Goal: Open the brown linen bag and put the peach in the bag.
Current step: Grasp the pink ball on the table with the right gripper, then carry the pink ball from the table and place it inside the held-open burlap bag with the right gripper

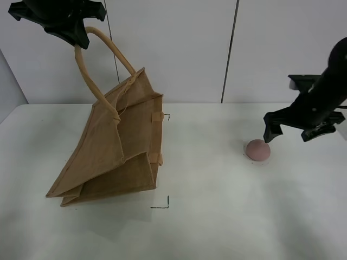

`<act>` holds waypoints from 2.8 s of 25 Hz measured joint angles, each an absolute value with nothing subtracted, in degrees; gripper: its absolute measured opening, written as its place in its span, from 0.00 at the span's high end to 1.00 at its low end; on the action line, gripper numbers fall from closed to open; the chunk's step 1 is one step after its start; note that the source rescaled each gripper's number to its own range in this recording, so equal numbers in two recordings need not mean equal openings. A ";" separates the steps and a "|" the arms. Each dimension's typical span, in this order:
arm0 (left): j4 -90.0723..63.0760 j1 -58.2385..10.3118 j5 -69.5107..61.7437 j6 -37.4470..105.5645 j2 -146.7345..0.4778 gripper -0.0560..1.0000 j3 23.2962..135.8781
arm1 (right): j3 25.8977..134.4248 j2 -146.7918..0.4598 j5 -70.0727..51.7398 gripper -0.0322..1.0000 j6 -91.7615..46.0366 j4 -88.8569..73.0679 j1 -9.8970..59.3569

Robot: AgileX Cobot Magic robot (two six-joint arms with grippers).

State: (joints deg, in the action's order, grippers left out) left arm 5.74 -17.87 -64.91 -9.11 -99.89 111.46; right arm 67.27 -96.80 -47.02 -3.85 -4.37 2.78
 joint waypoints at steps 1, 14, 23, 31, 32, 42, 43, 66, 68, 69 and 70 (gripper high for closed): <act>5.74 -17.87 -64.91 -9.11 -99.89 0.95 111.46 | 69.56 -100.21 -47.02 0.00 -3.85 -4.42 2.78; 5.74 -17.87 -64.85 -9.11 -99.89 0.95 111.46 | 87.00 -123.13 -48.30 0.00 -5.52 -8.22 2.78; 5.74 -17.87 -64.69 -8.98 -99.89 0.95 111.46 | 87.22 -125.62 -48.24 0.00 -6.50 -8.36 2.78; 5.74 -17.87 -64.69 -8.94 -99.89 0.95 111.46 | 87.22 -127.17 -47.69 0.38 -6.51 -8.11 2.78; 5.74 -17.87 -64.69 -8.94 -99.89 0.95 111.46 | 87.22 -127.17 -47.69 0.52 -6.56 -8.11 2.78; 5.74 -17.87 -64.65 -8.94 -99.89 0.95 111.46 | 94.81 -118.66 -52.63 0.97 -8.85 -12.86 2.78; 5.74 -17.87 -64.65 -8.94 -99.89 0.95 111.46 | 96.35 -117.58 -53.82 0.97 -10.38 -15.47 2.84; 5.79 -17.87 -64.91 -8.62 -97.75 0.95 111.48 | 103.06 -123.99 -34.83 0.97 -33.06 -40.03 33.76; 5.79 -17.87 -64.91 -8.51 -97.75 0.95 111.48 | 103.06 -126.19 -30.86 0.97 -33.64 -40.08 35.02; 5.79 -17.87 -64.91 -8.46 -97.75 0.95 111.48 | 103.06 -127.27 -29.16 0.97 -34.08 -40.18 35.51; 5.79 -17.87 -64.91 -8.49 -97.75 0.95 111.48 | 103.06 -128.46 -27.36 0.97 -34.53 -40.30 35.98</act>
